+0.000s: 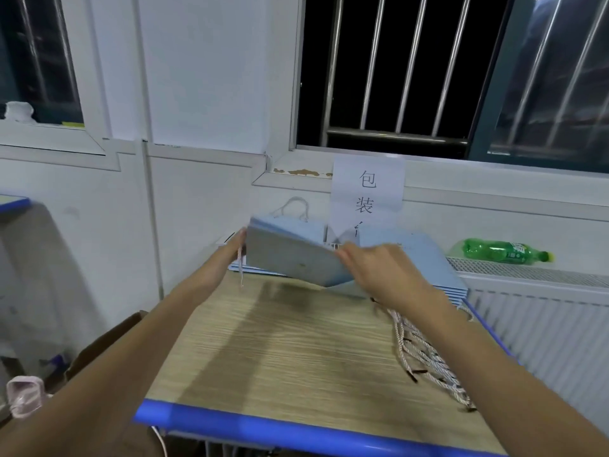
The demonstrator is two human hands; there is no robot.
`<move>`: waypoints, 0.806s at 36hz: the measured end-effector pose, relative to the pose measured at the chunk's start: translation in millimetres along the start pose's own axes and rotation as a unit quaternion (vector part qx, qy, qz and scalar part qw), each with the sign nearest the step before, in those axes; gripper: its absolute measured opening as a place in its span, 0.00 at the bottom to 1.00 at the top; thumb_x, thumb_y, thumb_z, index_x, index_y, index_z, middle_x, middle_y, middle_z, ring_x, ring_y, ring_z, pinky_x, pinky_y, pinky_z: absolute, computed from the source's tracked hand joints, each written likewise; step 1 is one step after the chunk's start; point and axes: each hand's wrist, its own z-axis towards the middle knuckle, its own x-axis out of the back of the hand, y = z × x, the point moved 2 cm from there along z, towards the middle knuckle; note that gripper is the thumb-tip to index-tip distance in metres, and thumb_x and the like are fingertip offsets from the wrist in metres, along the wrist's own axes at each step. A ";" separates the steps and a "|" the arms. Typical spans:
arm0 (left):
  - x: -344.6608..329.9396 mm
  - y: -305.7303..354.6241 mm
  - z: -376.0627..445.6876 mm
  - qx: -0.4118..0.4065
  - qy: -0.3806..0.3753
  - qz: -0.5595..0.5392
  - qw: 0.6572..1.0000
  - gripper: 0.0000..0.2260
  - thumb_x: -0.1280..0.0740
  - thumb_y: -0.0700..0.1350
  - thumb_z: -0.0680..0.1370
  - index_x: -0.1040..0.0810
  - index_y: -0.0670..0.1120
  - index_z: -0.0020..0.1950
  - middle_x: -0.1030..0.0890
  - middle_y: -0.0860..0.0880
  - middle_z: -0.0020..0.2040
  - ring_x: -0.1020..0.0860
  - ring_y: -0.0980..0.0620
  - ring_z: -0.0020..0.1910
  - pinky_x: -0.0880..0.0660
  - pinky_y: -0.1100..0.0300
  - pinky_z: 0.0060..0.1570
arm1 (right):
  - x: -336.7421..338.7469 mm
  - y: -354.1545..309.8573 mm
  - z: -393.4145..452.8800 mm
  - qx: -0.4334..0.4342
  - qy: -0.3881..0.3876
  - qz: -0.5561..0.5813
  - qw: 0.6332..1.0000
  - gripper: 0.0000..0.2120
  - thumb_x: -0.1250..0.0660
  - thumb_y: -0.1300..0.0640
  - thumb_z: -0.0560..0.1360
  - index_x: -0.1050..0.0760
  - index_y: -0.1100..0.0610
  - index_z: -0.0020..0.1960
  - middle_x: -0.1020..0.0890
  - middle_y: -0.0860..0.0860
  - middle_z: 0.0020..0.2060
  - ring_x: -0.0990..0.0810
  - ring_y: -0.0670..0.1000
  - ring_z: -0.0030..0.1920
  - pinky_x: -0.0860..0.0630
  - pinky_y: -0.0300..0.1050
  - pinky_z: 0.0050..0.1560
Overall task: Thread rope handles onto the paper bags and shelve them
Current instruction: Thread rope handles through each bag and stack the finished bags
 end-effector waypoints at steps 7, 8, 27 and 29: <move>7.6 32.7 2.7 -0.099 0.039 -0.009 0.994 0.16 0.32 0.57 0.69 0.22 0.54 0.54 0.17 0.59 0.48 0.21 0.62 0.48 0.27 0.67 0.52 | 27.8 45.4 32.9 -0.113 -0.003 0.309 0.944 0.18 0.46 0.55 0.83 0.26 0.50 0.37 0.23 0.51 0.33 0.29 0.57 0.42 0.42 0.46 0.39; 6.4 38.0 4.1 -0.123 0.041 0.008 0.992 0.15 0.33 0.52 0.69 0.23 0.54 0.55 0.18 0.61 0.48 0.21 0.65 0.48 0.27 0.71 0.48 | 28.7 49.0 35.2 -0.135 -0.003 0.342 0.930 0.20 0.46 0.53 0.83 0.29 0.54 0.33 0.28 0.51 0.29 0.31 0.55 0.39 0.43 0.47 0.37; 2.5 1.1 7.8 0.116 0.082 -0.164 0.976 0.09 0.40 0.35 0.77 0.26 0.39 0.38 0.22 0.44 0.28 0.24 0.53 0.22 0.29 0.68 0.22 | -84.2 7.6 -48.1 -0.378 -0.250 0.643 0.618 0.07 0.37 0.67 0.74 0.25 0.59 0.40 0.27 0.57 0.33 0.30 0.47 0.28 0.36 0.36 0.27; -6.9 -19.6 4.4 0.103 0.055 -0.074 0.990 0.06 0.38 0.33 0.77 0.23 0.37 0.42 0.20 0.42 0.33 0.23 0.55 0.24 0.29 0.68 0.24 | -97.5 -0.2 -57.3 -0.338 -0.280 0.588 0.680 0.08 0.38 0.69 0.74 0.28 0.59 0.39 0.28 0.54 0.32 0.31 0.45 0.29 0.36 0.35 0.27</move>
